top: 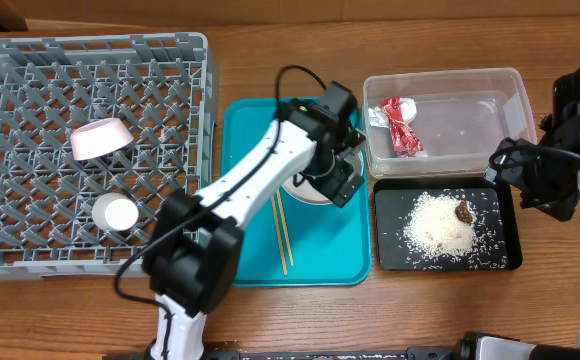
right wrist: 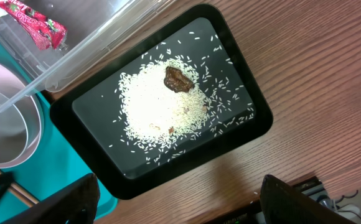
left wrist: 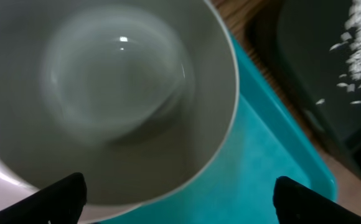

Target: Sort waste into correct bins and load items into the dishwasher

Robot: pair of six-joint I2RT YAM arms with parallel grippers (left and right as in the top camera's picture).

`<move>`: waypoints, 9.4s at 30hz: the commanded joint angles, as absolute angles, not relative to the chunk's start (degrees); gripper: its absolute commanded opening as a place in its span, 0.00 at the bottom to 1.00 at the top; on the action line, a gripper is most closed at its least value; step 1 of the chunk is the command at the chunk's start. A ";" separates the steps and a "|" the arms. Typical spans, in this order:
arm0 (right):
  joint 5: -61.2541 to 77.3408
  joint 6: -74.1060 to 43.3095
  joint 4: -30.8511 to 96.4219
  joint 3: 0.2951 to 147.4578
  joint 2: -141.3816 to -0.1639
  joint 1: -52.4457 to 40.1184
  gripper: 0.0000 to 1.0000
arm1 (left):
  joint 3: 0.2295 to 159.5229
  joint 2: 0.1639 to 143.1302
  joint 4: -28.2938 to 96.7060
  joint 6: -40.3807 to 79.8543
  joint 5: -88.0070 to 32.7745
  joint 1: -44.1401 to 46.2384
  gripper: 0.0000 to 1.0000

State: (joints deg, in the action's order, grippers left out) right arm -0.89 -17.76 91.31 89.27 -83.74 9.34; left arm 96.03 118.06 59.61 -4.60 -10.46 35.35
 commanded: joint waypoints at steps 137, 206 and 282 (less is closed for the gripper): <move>-1.21 -17.74 91.24 90.80 -82.94 9.50 0.84 | 108.81 114.37 61.58 1.02 6.00 5.85 0.04; -1.23 -17.56 93.30 90.80 -82.94 9.50 0.90 | 108.90 99.57 78.02 6.44 -18.55 -12.43 1.00; -0.36 -17.54 94.00 90.80 -82.94 9.50 0.91 | 76.51 98.02 59.48 25.47 -2.87 18.35 0.04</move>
State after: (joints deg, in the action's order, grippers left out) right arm -0.40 -17.72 94.13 89.47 -83.74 9.34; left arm 70.74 104.71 58.35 33.98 -3.81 19.00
